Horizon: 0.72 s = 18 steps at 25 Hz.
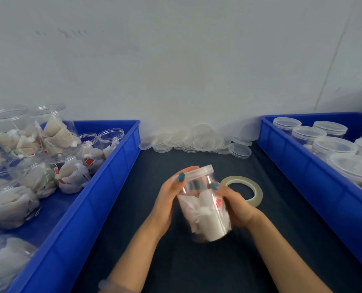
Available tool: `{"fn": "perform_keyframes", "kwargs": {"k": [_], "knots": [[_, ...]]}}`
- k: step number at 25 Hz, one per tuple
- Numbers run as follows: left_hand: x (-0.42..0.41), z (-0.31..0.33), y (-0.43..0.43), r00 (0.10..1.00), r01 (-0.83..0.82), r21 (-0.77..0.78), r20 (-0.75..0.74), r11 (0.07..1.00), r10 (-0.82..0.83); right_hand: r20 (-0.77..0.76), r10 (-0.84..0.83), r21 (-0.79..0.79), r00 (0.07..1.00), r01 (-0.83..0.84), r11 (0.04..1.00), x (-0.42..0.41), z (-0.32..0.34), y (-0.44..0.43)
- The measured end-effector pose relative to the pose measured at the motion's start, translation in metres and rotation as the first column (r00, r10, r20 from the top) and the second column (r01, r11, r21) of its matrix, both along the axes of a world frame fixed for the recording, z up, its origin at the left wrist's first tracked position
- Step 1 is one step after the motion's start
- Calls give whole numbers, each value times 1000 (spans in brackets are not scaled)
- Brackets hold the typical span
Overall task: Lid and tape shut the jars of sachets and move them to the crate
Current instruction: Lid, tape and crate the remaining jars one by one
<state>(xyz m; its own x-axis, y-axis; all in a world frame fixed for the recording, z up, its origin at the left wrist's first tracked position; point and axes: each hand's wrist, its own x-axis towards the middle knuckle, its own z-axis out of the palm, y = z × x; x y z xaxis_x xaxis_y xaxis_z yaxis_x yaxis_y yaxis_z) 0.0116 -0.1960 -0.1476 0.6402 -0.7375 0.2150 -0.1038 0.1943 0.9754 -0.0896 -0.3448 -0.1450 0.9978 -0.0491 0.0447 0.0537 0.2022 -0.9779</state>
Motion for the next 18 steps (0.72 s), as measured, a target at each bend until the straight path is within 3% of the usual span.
{"fn": "perform_keyframes", "kwargs": {"k": [2,3,5,8,10,11,18], "knots": [[2,1,3,999,11,-35,-41,999,-13,-66,-28,139,997,37,990,-4,5,2],[4,2,3,999,-18,-55,-43,998,15,-84,-89,85,993,96,992,-4,8,2],[7,3,3,996,-91,-67,-16,994,90,-28,-287,-182,957,278,943,-2,15,7],[6,4,1,987,-140,-40,69,989,142,189,-488,-587,852,496,640,-1,15,22],[3,5,1,974,-190,-28,123,981,192,322,-436,-767,840,501,400,0,9,28],[3,7,1,965,-221,-21,144,975,221,353,-404,-783,844,503,366,0,6,29],[6,9,7,950,-205,-40,233,978,209,219,-348,-589,911,408,697,-4,-1,13]]}}
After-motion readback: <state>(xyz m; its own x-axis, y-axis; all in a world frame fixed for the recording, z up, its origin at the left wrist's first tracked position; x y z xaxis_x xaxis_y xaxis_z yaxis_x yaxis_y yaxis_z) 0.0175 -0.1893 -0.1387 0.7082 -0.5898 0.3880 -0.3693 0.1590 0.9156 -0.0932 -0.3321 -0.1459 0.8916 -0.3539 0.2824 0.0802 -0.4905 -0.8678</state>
